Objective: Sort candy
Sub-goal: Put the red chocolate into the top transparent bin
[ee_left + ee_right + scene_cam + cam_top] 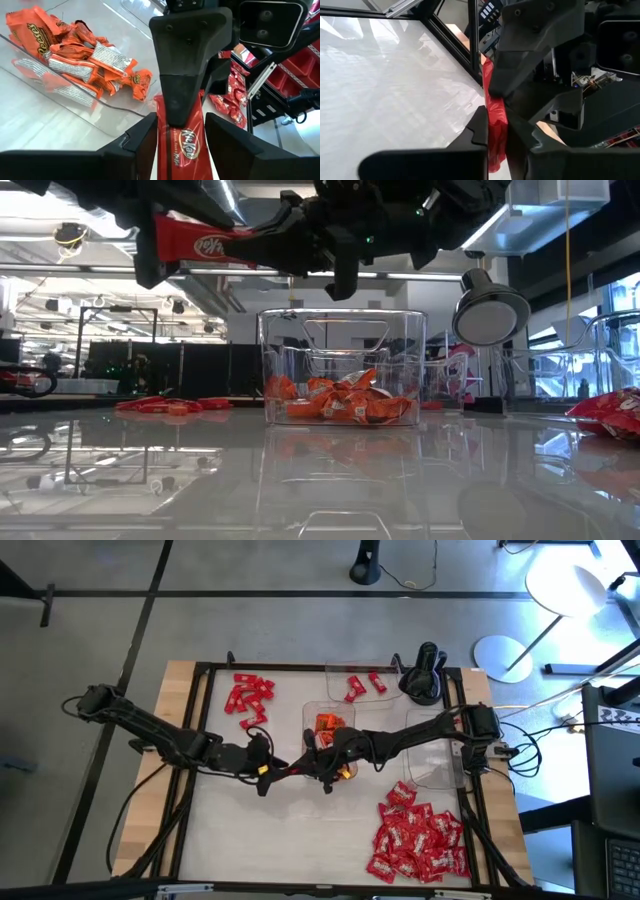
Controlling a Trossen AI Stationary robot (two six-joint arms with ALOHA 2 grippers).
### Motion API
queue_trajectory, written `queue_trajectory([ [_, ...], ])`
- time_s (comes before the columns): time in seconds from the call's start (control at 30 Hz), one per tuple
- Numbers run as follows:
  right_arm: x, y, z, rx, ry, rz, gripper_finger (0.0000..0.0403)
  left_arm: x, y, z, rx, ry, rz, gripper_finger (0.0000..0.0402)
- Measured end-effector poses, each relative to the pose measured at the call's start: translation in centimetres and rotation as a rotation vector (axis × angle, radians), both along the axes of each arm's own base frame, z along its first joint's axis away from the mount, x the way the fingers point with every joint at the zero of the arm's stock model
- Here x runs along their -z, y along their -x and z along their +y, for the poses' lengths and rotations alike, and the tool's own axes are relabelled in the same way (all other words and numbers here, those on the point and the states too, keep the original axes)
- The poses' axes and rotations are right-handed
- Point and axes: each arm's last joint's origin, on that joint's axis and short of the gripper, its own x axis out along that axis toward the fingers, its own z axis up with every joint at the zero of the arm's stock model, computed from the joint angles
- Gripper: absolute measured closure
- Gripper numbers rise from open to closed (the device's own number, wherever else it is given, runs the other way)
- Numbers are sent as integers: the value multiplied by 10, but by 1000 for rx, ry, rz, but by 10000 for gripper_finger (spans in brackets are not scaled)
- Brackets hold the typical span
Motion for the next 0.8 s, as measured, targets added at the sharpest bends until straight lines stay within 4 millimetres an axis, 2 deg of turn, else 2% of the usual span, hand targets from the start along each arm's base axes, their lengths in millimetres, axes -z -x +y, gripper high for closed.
queue_trajectory([
  [0.23, -3, 1, -2, 63, 15, 11, 376, -1, -1, 6, -8, -34, 3, 238],
  [0.43, -35, 19, -8, 141, 54, 50, 377, -15, 9, 16, -13, -64, -49, 238],
  [0.63, -55, 43, -17, 279, 119, 175, 378, -35, 24, 27, -64, -132, -137, 241],
  [0.8, -75, 64, -21, 390, 155, 227, 378, -38, 27, 33, -75, -217, -134, 241],
])
